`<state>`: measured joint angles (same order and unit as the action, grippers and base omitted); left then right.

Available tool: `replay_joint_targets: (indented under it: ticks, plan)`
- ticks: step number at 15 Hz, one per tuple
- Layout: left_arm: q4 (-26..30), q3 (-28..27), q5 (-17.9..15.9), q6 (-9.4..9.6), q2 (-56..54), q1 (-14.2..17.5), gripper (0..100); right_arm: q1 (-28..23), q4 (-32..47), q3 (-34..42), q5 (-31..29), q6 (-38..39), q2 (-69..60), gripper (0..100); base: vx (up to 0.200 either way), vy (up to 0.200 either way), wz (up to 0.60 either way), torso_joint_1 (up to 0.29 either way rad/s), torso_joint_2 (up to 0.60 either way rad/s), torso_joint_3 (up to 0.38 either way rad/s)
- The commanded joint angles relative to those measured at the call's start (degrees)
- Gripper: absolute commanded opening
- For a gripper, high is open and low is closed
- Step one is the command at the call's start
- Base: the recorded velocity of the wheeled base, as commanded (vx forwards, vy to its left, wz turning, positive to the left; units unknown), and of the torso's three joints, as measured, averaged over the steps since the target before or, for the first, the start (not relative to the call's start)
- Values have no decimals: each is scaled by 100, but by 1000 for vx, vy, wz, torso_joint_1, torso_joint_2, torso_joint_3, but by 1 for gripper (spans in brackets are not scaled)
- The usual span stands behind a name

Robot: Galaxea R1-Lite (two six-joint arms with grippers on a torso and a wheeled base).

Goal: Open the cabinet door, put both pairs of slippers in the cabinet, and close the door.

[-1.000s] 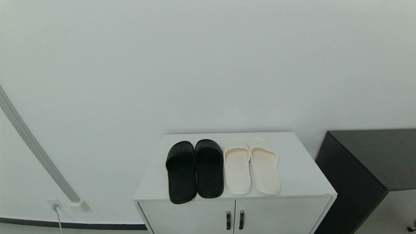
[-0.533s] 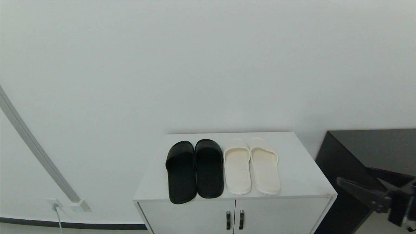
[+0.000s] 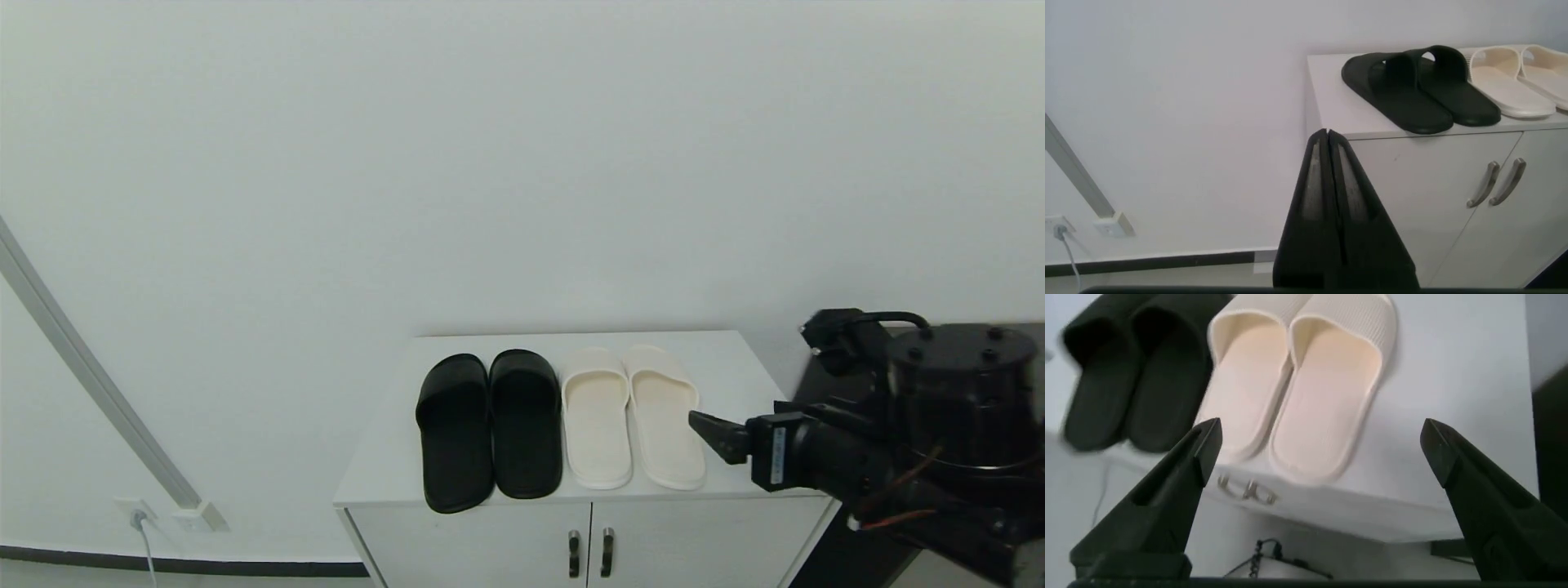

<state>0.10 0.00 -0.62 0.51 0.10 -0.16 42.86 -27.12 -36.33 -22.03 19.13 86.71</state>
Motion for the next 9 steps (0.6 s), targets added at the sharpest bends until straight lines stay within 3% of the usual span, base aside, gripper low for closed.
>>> replay_joint_targets:
  ticks: [1,5,9]
  plan:
    - [-1,0,1,2,8,-2,0,275,-232,-560,-592,162,1190,100,0,0,0,0,0,0]
    - [-1,0,1,2,8,-2,0,381,-1137,-1052,-1489,126,2377,100,0,0,0,0,0,0]
    - [-1,0,1,2,8,-2,0,372,-1331,-1649,-1673,135,3194,100,0,0,0,0,0,0]
